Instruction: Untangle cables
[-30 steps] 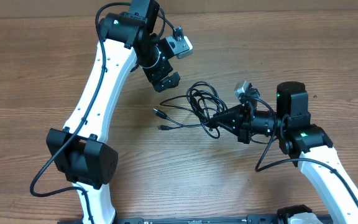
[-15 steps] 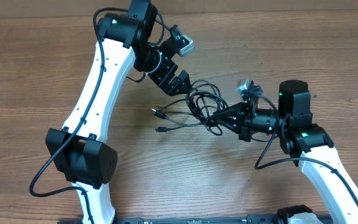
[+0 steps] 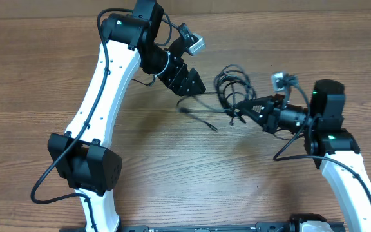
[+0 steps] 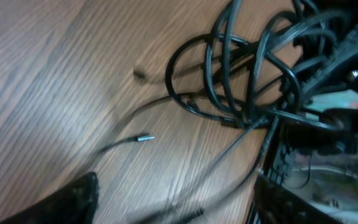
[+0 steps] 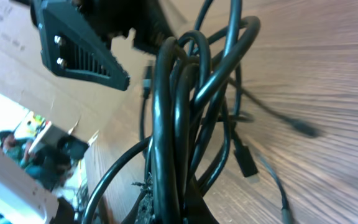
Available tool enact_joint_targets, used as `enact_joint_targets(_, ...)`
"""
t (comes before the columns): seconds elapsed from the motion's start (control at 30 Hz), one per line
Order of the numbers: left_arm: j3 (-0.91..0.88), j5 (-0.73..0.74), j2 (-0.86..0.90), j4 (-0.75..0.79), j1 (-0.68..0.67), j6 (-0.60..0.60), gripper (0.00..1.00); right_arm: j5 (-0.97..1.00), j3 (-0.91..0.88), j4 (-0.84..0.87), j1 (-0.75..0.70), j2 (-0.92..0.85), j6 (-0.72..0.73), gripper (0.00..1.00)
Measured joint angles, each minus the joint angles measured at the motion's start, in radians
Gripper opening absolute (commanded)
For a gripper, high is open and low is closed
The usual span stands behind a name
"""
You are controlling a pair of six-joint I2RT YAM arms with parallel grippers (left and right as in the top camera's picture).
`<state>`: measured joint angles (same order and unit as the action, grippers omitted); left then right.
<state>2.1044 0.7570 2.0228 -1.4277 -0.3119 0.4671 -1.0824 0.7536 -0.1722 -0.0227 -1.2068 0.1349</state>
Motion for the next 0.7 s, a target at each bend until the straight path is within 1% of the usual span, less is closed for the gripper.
enact_joint_targets(0.07, 0.0, 0.026, 0.0, 0.018, -0.002, 0.002, 0.71, -0.01, 0.0, 0.0, -0.026, 0.0, 0.012, 0.04)
enact_joint_targets(0.1, 0.0, 0.038, 0.0, 0.026, -0.003, 0.002, 0.78, -0.018, 0.0, 0.0, -0.029, 0.0, 0.017, 0.04)
enact_joint_targets(0.13, 0.0, 0.05, 0.0, 0.035, -0.003, 0.002, 0.92, -0.032, 0.0, 0.004, -0.029, 0.0, 0.022, 0.04)
enact_joint_targets(0.23, 0.0, 0.088, 0.0, 0.049, -0.003, 0.001, 1.0, -0.071, 0.0, 0.031, -0.029, 0.0, 0.025, 0.04)
enact_joint_targets(0.37, 0.0, 0.104, 0.0, 0.051, -0.012, -0.001, 1.0, -0.135, 0.0, 0.081, -0.029, 0.0, 0.028, 0.04)
enact_joint_targets(0.7, 0.0, 0.18, 0.0, 0.093, -0.042, -0.001, 1.0, -0.222, 0.0, 0.124, -0.029, 0.0, 0.029, 0.04)
